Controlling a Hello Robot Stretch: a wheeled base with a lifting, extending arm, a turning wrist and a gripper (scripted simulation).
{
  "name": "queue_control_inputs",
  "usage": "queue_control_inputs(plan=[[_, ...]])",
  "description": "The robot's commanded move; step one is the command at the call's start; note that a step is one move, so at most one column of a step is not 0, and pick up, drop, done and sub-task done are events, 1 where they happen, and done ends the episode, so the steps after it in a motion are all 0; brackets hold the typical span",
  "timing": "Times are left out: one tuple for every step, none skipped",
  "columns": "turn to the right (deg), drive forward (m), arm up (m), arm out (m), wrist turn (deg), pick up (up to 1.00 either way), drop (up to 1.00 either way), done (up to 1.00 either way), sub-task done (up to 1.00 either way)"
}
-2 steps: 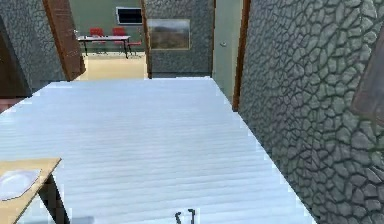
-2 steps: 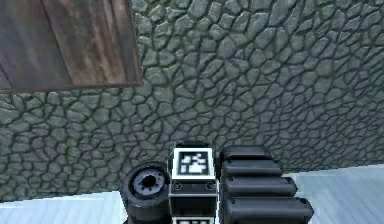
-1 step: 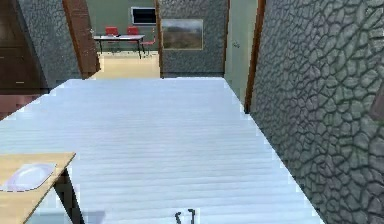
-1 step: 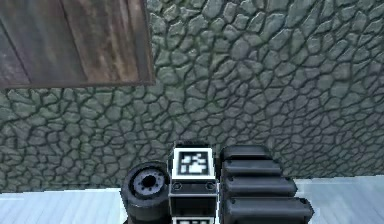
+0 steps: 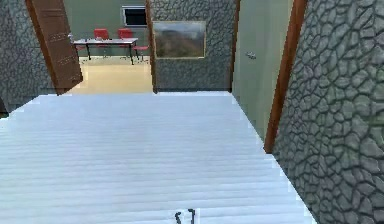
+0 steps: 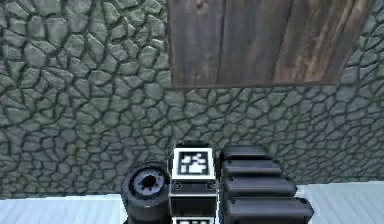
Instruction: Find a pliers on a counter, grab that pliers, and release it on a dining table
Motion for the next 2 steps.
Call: queue_control_inputs(plan=[[0.0,0.35,0.0,0.0,0.0,0.0,0.0,0.0,0.0],[-24.0,0.0,0.0,0.0,0.0,0.0,0.0,0.0,0.0]])
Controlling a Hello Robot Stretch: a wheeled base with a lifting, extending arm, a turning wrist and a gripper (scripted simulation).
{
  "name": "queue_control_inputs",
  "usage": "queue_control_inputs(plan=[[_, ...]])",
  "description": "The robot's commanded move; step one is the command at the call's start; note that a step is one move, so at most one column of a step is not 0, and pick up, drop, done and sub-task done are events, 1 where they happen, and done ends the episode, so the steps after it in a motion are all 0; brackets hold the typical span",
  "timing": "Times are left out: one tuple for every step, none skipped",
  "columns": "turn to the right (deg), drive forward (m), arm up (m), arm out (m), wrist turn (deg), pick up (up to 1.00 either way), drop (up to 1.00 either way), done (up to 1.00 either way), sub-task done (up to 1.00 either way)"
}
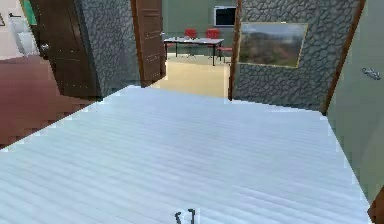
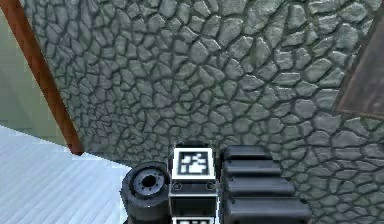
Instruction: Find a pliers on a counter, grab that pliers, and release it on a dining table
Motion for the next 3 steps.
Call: queue_control_inputs(plan=[[0.0,1.0,0.0,0.0,0.0,0.0,0.0,0.0,0.0],[0.0,1.0,0.0,0.0,0.0,0.0,0.0,0.0,0.0],[0.0,1.0,0.0,0.0,0.0,0.0,0.0,0.0,0.0]])
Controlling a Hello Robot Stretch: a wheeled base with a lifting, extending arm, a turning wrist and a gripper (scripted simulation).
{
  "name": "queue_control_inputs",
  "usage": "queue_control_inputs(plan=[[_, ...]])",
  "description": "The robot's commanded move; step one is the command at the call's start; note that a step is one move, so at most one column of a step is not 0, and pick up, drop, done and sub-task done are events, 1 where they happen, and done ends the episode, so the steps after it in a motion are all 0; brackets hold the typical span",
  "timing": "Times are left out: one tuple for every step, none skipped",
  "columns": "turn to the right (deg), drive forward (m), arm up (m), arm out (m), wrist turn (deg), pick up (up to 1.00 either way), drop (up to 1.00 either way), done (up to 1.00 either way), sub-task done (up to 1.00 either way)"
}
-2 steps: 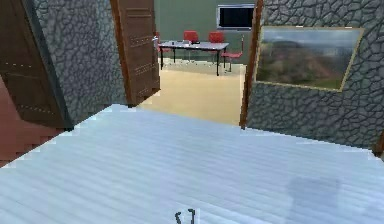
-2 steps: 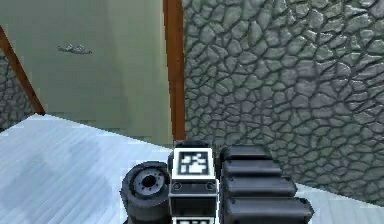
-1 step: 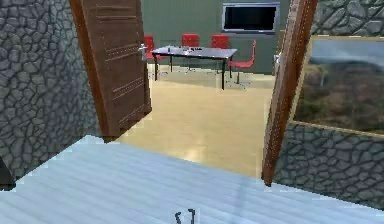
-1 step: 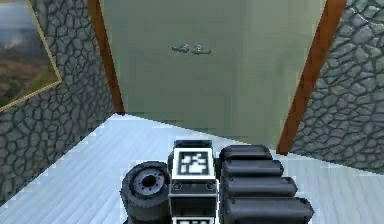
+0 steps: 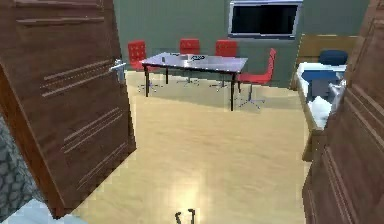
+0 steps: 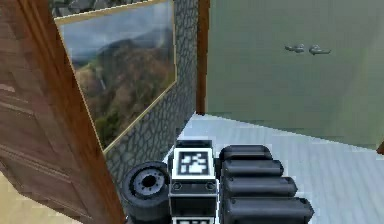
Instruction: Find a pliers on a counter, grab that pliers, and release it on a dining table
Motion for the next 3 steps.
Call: queue_control_inputs(plan=[[0.0,1.0,0.0,0.0,0.0,0.0,0.0,0.0,0.0],[-3.0,0.0,0.0,0.0,0.0,0.0,0.0,0.0,0.0],[0.0,1.0,0.0,0.0,0.0,0.0,0.0,0.0,0.0]])
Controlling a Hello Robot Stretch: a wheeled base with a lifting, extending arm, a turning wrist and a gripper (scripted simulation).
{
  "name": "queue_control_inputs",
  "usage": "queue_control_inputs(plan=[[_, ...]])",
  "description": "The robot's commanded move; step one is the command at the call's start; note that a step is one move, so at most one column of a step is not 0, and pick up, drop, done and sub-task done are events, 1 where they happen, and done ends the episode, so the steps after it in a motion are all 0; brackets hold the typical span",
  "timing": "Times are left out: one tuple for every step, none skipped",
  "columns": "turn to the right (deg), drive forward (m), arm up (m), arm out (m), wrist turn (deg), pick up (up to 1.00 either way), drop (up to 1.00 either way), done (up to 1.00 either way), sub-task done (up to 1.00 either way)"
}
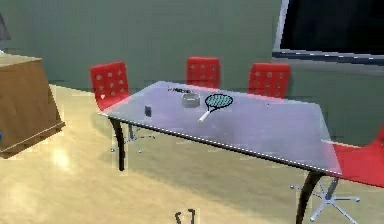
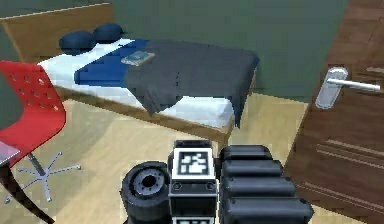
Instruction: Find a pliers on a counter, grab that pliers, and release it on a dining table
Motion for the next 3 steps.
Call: queue_control_inputs(plan=[[-6.0,0.0,0.0,0.0,0.0,0.0,0.0,0.0,0.0],[0.0,0.35,0.0,0.0,0.0,0.0,0.0,0.0,0.0],[-27.0,0.0,0.0,0.0,0.0,0.0,0.0,0.0,0.0]])
